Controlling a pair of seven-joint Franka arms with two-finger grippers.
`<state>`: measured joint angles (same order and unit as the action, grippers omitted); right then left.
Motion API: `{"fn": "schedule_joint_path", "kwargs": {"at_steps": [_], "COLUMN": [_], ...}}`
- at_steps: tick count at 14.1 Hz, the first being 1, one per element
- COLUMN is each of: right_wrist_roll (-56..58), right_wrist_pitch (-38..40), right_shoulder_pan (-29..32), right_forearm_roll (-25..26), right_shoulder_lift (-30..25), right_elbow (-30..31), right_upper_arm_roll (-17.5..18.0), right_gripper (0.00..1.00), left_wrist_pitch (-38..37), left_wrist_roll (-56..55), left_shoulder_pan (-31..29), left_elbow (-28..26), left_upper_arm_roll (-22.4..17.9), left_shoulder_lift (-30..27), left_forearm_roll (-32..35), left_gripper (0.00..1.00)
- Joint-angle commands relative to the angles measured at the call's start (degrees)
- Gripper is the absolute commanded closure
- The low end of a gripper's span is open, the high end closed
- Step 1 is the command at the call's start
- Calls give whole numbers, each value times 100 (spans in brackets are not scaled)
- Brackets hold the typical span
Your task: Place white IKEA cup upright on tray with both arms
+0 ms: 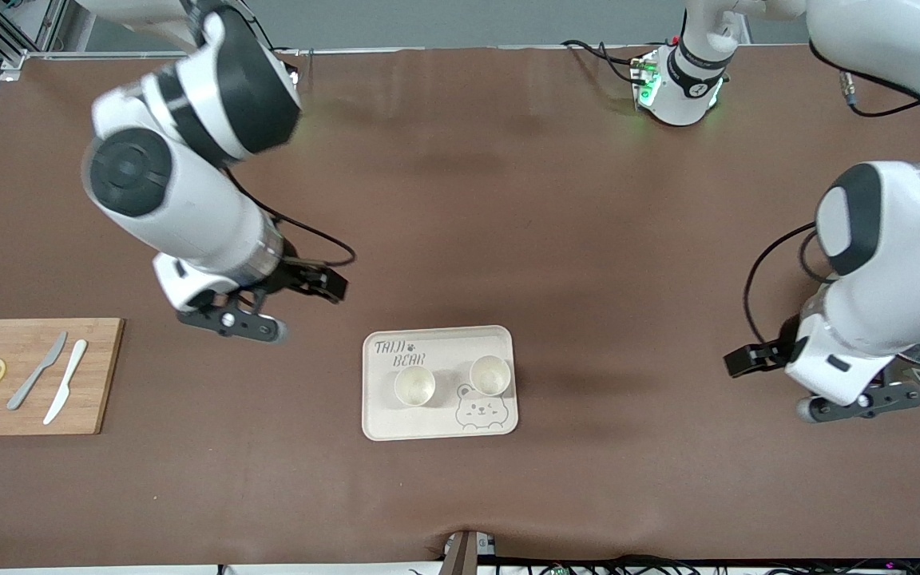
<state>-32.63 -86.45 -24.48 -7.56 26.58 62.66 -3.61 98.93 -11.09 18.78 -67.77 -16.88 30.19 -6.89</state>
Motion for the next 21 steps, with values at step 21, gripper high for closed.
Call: {"fn": "schedule_joint_path", "kwargs": {"at_steps": [21], "right_wrist_roll": [3359], "right_wrist_pitch": [242], "right_shoulder_pan": [2483], "right_forearm_roll": [712], "right_shoulder_lift": [-1577], "right_elbow": [1688], "right_upper_arm_roll": [88], "right_gripper": [0], "left_wrist_pitch": [-1509], "left_wrist_roll": [740], "left_shoulder_pan": [-540], "left_elbow": [-632], "left_upper_arm_roll": [166], "left_shoulder_lift": [-2263], "left_forearm_roll": [267], "left_gripper": [0]}}
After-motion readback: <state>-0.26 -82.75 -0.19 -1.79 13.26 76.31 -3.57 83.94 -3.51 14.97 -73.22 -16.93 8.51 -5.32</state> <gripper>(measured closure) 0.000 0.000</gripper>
